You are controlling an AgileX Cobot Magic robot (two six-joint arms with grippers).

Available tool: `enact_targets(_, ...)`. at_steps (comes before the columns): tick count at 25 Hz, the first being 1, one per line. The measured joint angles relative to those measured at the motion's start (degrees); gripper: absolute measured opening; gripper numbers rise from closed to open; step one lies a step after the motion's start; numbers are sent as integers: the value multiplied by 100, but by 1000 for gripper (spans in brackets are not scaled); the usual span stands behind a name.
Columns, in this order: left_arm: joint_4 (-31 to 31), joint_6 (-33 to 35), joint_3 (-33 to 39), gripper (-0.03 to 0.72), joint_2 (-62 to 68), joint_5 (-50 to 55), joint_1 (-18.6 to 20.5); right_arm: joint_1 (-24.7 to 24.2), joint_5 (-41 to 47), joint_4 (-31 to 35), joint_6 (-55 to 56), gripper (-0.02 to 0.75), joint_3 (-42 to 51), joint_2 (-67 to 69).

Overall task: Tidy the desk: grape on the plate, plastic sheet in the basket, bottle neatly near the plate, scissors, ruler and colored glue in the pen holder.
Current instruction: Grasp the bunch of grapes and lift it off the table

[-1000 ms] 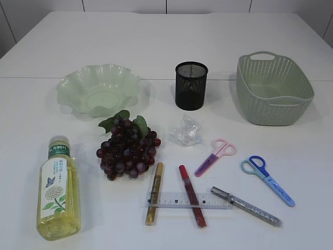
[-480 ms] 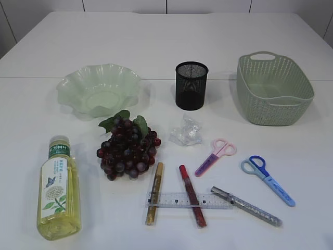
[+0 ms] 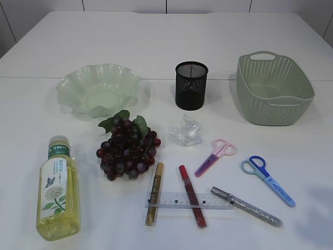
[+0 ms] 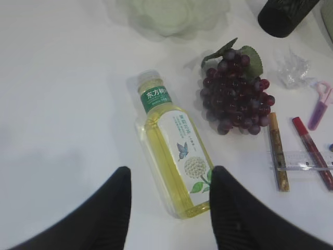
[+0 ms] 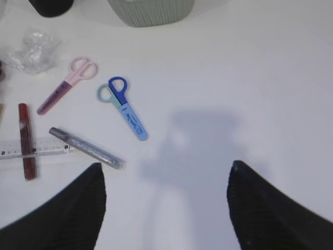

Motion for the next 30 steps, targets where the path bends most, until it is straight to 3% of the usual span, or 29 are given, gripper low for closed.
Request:
enact_targets(4, -23, 0, -493, 363, 804, 0, -130, 0, -9, -7, 26, 565, 0, 512)
enact_targets(9, -23, 0, -1320, 363, 2029, 53, -561, 0, -155, -7, 26, 565, 0, 762)
enact_targets(18, 215, 0, -3080, 363, 4392, 136, -1936, 92, -291, -7, 26, 564, -13, 1285)
enact_targets(22, 519, -388, -3792, 375, 5424, 182, -2267, 92, -291, -7, -74, 563, -13, 1625)
enact_targets(24, 613, -559, -4111, 403, 5874, 241, -2330, 92, -291, -7, -108, 561, -13, 1692)
enact_targets(30, 730, -765, -4670, 589, 6851, 409, -2450, 92, -291, -7, -110, 553, -13, 1697)
